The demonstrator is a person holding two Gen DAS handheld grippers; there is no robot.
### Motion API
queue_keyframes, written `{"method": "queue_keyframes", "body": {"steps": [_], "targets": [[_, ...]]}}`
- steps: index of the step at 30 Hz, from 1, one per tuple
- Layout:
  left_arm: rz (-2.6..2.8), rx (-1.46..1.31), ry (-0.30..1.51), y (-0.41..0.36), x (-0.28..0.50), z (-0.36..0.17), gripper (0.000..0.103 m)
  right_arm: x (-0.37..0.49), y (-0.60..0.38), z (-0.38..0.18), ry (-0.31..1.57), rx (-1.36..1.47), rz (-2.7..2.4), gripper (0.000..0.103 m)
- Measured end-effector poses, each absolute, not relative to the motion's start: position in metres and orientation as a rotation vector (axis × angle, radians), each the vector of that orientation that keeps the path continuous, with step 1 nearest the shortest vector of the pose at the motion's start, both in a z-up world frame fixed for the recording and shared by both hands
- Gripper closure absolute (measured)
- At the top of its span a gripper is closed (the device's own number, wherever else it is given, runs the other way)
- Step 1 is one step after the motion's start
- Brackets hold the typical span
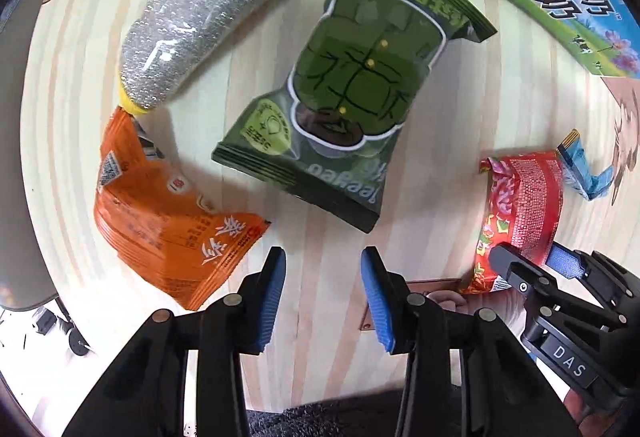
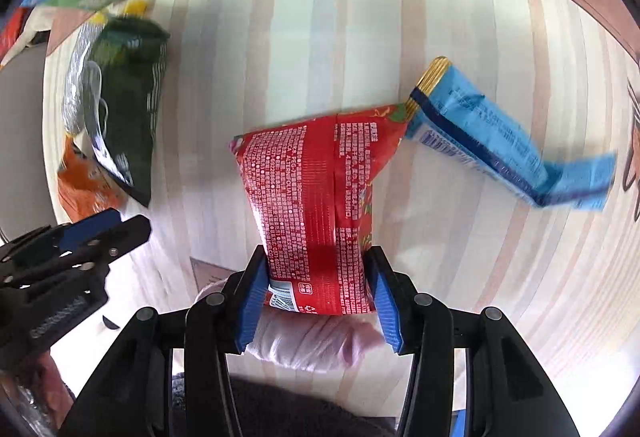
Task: Organize soft objects
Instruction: 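Grasp the green snack bag with the left tool while the right tool grasps the red snack bag, then lower both bags into the box beside the pouch and release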
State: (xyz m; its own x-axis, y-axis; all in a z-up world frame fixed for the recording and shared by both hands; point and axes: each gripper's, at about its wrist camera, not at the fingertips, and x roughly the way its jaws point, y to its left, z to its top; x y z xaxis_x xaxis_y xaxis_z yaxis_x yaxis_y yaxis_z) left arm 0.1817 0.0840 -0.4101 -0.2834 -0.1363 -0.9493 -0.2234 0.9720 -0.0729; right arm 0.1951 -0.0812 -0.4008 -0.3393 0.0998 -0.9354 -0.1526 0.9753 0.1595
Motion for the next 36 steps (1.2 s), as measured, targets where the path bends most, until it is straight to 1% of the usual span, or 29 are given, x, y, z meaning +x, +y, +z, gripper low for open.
{"method": "queue_keyframes", "body": {"steps": [2,3,4,5,6,8,10,12,13,14,15,18,20,23,25,26,28,30,32,34,36], "targets": [[0.069,-0.22,1.771,0.086,0.183,-0.384,0.065,0.192,-0.082,-0.398,1.885,-0.039,0.242,0.051],[0.053,-0.184,1.718,0.086,0.185,-0.368,0.053,0.191,-0.082,-0.396,1.876,-0.038,0.242,0.051],[0.044,-0.123,1.667,0.084,0.19,-0.355,0.044,0.191,-0.079,-0.391,1.873,-0.037,0.244,0.051],[0.03,-0.082,1.63,0.082,0.195,-0.347,0.025,0.191,-0.08,-0.389,1.866,-0.029,0.243,0.051],[0.02,-0.045,1.6,0.081,0.201,-0.343,0.017,0.192,-0.081,-0.387,1.862,-0.021,0.242,0.051],[0.021,0.006,1.589,0.08,0.214,-0.348,0.017,0.198,-0.08,-0.383,1.867,-0.001,0.245,0.051],[0.003,0.005,1.639,0.08,0.228,-0.365,0.018,0.211,-0.078,-0.383,1.869,0.011,0.237,0.051],[-0.012,0.0,1.691,0.079,0.238,-0.383,0.018,0.216,-0.081,-0.386,1.873,0.013,0.23,0.049],[-0.022,-0.013,1.704,0.077,0.24,-0.39,0.024,0.217,-0.08,-0.387,1.873,0.01,0.224,0.049],[-0.005,-0.01,1.721,0.075,0.241,-0.395,0.057,0.22,-0.078,-0.386,1.873,0.005,0.222,0.049],[-0.005,-0.031,1.751,0.075,0.241,-0.401,0.07,0.222,-0.079,-0.387,1.873,0.002,0.22,0.049],[0.031,-0.076,1.77,0.077,0.239,-0.403,0.071,0.22,-0.088,-0.39,1.871,0.018,0.212,0.05],[0.051,-0.154,1.799,0.078,0.231,-0.403,0.071,0.218,-0.094,-0.386,1.872,0.02,0.211,0.051],[0.064,-0.172,1.833,0.075,0.204,-0.402,0.071,0.215,-0.099,-0.385,1.886,0.013,0.225,0.053],[0.064,-0.175,1.852,0.074,0.19,-0.408,0.07,0.214,-0.101,-0.385,1.902,0.032,0.234,0.054],[0.068,-0.195,1.862,0.074,0.184,-0.416,0.067,0.213,-0.104,-0.386,1.903,0.04,0.235,0.053],[0.083,-0.216,1.866,0.076,0.178,-0.428,0.064,0.214,-0.109,-0.387,1.901,0.066,0.231,0.052],[0.086,-0.214,1.859,0.086,0.176,-0.432,0.063,0.215,-0.113,-0.392,1.909,0.091,0.217,0.048],[0.081,-0.172,1.849,0.078,0.179,-0.434,0.063,0.214,-0.117,-0.397,1.916,0.102,0.198,0.043],[0.074,-0.154,1.848,0.072,0.179,-0.44,0.065,0.21,-0.121,-0.401,1.92,0.096,0.19,0.042],[0.08,-0.157,1.846,0.061,0.18,-0.441,0.069,0.2,-0.117,-0.404,1.914,0.085,0.184,0.042]]}}
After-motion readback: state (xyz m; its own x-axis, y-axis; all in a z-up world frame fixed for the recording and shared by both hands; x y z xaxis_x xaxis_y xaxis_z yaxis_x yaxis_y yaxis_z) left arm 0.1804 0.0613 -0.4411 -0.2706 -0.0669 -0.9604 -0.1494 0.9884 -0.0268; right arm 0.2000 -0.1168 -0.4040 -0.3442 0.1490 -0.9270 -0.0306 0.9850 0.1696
